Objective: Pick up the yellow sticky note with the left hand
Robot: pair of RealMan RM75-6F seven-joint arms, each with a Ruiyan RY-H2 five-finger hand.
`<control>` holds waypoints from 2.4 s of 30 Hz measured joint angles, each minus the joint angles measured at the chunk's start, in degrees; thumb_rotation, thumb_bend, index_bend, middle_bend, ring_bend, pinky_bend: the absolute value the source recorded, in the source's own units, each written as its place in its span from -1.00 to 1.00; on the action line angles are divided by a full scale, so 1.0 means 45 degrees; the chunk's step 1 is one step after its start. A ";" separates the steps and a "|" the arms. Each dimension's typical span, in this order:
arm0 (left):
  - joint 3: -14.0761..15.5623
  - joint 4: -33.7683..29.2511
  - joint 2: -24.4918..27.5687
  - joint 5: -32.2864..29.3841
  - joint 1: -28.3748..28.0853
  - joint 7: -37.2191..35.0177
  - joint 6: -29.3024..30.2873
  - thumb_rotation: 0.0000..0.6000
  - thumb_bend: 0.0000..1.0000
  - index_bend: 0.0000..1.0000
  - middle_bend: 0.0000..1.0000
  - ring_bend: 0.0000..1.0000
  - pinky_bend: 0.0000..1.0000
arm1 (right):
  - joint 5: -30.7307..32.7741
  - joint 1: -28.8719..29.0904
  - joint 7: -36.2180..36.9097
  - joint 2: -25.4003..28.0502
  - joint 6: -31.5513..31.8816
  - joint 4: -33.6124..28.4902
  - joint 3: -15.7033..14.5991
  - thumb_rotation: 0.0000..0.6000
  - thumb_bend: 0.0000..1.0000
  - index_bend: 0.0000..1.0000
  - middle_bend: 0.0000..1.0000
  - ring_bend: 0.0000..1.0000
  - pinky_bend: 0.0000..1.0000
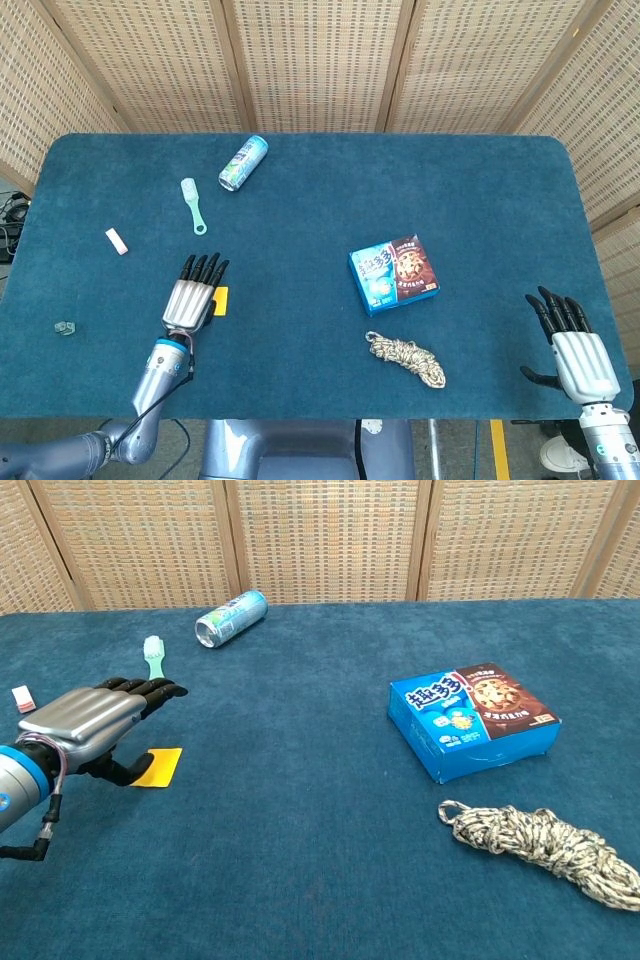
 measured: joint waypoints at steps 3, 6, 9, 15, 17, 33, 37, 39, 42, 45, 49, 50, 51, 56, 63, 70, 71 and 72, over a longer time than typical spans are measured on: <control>0.0128 -0.0610 0.0335 0.0094 0.0160 -0.0410 0.0004 1.00 -0.02 -0.98 -1.00 -1.00 -1.00 | 0.0037 -0.0001 0.0010 0.0006 0.0000 -0.0009 0.0015 1.00 -0.97 -1.00 -1.00 -1.00 -1.00; 0.0391 -0.0991 0.0732 0.0439 0.0370 -0.0590 0.0231 1.00 -0.06 -0.81 -1.00 -1.00 -1.00 | 0.0046 0.0000 -0.0049 -0.0002 -0.0010 -0.0013 0.0008 1.00 -0.97 -1.00 -1.00 -1.00 -1.00; 0.0628 -0.0921 0.0874 0.0694 0.0578 -0.0589 0.0512 1.00 -0.10 -0.67 -1.00 -1.00 -1.00 | 0.0004 -0.0006 -0.0128 -0.0017 0.0031 -0.0044 -0.0004 1.00 -0.97 -1.00 -1.00 -1.00 -1.00; 0.0741 -0.0526 0.0845 0.0842 0.0735 -0.0702 0.0642 1.00 -0.17 -0.57 -1.00 -1.00 -1.00 | 0.0033 0.0005 -0.0190 -0.0050 0.0014 -0.0044 0.0003 1.00 -0.97 -1.00 -1.00 -1.00 -1.00; 0.0775 -0.0328 0.0780 0.0927 0.0764 -0.0697 0.0705 1.00 -0.19 -0.55 -1.00 -1.00 -1.00 | 0.0040 0.0011 -0.0195 -0.0053 0.0002 -0.0039 0.0002 1.00 -0.97 -1.00 -1.00 -1.00 -1.00; 0.0620 0.1047 -0.0420 0.1303 0.0876 -0.0594 0.1110 1.00 -0.34 -0.44 -1.00 -1.00 -1.00 | -0.0001 0.0015 -0.0180 -0.0060 0.0034 -0.0050 -0.0011 1.00 -0.97 -1.00 -1.00 -1.00 -1.00; 0.0589 0.1093 -0.0626 0.1285 0.0860 -0.0450 0.1024 1.00 -0.34 -0.43 -1.00 -1.00 -1.00 | 0.0024 0.0010 -0.0146 -0.0050 0.0044 -0.0050 0.0001 1.00 -0.97 -1.00 -1.00 -1.00 -1.00; 0.0607 0.1100 -0.0681 0.1331 0.0866 -0.0381 0.1035 1.00 -0.34 -0.43 -1.00 -1.00 -1.00 | 0.0052 0.0011 -0.0105 -0.0041 0.0038 -0.0042 0.0015 1.00 -0.97 -1.00 -1.00 -1.00 -1.00; 0.0622 0.1129 -0.0753 0.1367 0.0894 -0.0311 0.1058 1.00 -0.34 -0.43 -1.00 -1.00 -1.00 | 0.0081 0.0010 -0.0028 -0.0017 0.0034 -0.0034 0.0030 1.00 -0.97 -1.00 -1.00 -1.00 -1.00; 0.0599 0.1269 -0.0821 0.1350 0.0893 -0.0276 0.1012 1.00 -0.34 -0.42 -1.00 -1.00 -1.00 | 0.0067 0.0010 0.0005 0.0004 0.0020 -0.0045 0.0016 1.00 -0.98 -1.00 -1.00 -1.00 -1.00; 0.0533 0.1573 -0.0985 0.1309 0.0865 -0.0235 0.0920 1.00 -0.34 -0.41 -1.00 -1.00 -1.00 | 0.0026 0.0014 0.0001 0.0015 0.0022 -0.0073 -0.0003 1.00 -0.98 -1.00 -1.00 -1.00 -1.00; 0.0516 0.1642 -0.1037 0.1303 0.0859 -0.0236 0.0908 1.00 -0.34 -0.40 -1.00 -1.00 -1.00 | 0.0025 0.0013 0.0005 0.0016 0.0026 -0.0073 -0.0003 1.00 -0.98 -1.00 -1.00 -1.00 -1.00; 0.0500 0.1703 -0.1081 0.1306 0.0854 -0.0244 0.0906 1.00 -0.34 -0.39 -1.00 -1.00 -1.00 | 0.0025 0.0012 0.0009 0.0014 0.0029 -0.0073 -0.0003 1.00 -0.98 -1.00 -1.00 -1.00 -1.00; 0.0427 0.2178 -0.1360 0.1435 0.0788 -0.0299 0.0968 1.00 -0.33 -0.35 -1.00 -1.00 -1.00 | 0.0002 0.0017 0.0011 0.0019 0.0028 -0.0083 -0.0009 1.00 -0.98 -1.00 -1.00 -1.00 -1.00; 0.0279 0.2680 -0.1730 0.1472 0.0669 -0.0300 0.0896 1.00 -0.33 -0.31 -1.00 -1.00 -1.00 | -0.0017 0.0015 0.0066 0.0051 0.0029 -0.0097 -0.0023 1.00 -0.98 -1.00 -1.00 -1.00 -1.00; 0.0298 0.2771 -0.1780 0.1607 0.0693 -0.0492 0.0911 1.00 -0.33 0.11 -1.00 -1.00 -1.00 | -0.0043 0.0012 0.0099 0.0061 0.0050 -0.0093 -0.0026 1.00 -0.98 -1.00 -1.00 -1.00 -1.00; 0.0297 0.2757 -0.1772 0.1609 0.0700 -0.0521 0.0901 1.00 -0.33 0.15 -1.00 -1.00 -1.00 | -0.0042 0.0014 0.0102 0.0060 0.0043 -0.0094 -0.0028 1.00 -0.98 -1.00 -1.00 -1.00 -1.00; 0.0296 0.2739 -0.1761 0.1612 0.0708 -0.0543 0.0893 1.00 -0.33 0.19 -1.00 -1.00 -1.00 | -0.0038 0.0020 0.0099 0.0058 0.0025 -0.0093 -0.0030 1.00 -0.98 -1.00 -1.00 -1.00 -1.00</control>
